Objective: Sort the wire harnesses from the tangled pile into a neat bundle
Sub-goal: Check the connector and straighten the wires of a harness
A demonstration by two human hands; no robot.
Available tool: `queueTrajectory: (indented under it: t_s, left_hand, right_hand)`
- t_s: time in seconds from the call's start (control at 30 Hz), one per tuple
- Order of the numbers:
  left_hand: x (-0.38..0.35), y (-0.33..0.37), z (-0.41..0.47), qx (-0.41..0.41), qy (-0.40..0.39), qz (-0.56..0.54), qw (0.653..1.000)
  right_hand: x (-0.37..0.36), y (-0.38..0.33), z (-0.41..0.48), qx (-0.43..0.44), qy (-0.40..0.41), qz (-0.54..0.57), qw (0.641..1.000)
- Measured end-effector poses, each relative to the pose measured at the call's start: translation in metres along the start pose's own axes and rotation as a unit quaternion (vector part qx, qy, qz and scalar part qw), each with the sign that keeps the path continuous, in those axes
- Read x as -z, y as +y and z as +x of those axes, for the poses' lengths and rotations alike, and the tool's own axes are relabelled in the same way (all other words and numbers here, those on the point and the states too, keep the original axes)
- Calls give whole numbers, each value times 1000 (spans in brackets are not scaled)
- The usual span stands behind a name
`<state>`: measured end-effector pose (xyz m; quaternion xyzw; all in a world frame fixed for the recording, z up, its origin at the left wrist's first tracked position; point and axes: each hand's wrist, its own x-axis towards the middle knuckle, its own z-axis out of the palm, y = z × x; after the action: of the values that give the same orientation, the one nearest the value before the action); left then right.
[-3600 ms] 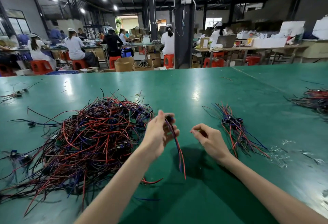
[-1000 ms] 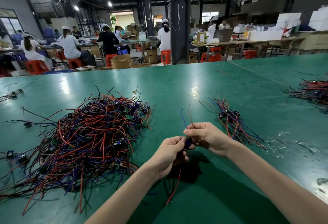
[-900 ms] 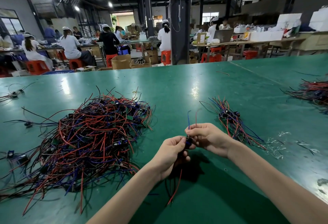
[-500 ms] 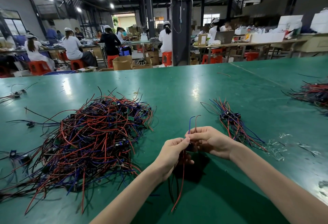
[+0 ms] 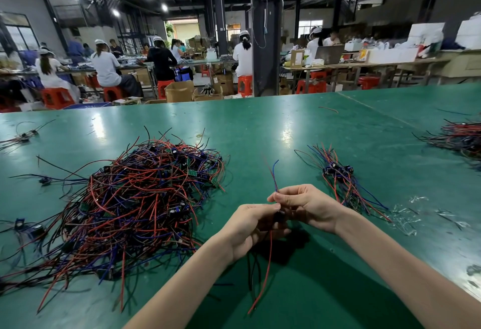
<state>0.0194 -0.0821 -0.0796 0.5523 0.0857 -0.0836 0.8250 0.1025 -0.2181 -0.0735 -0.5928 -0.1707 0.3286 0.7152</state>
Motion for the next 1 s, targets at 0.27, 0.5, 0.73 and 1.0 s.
queueTrajectory:
  t_s: [0.27, 0.5, 0.73, 1.0]
  left_hand:
    - [4, 3, 0, 10, -26, -8, 1000]
    - [1, 1, -2, 22, -35, 41, 998]
    - [-2, 4, -2, 0, -10, 80, 997]
    - [-2, 3, -4, -10, -7, 69, 998]
  right_hand:
    - [0, 1, 0, -2, -4, 23, 1000]
    - [-1, 0, 5, 1, 48, 30, 998]
    - [0, 2, 10, 74, 109, -11, 991]
    - [-1, 8, 13, 140, 145, -46, 978]
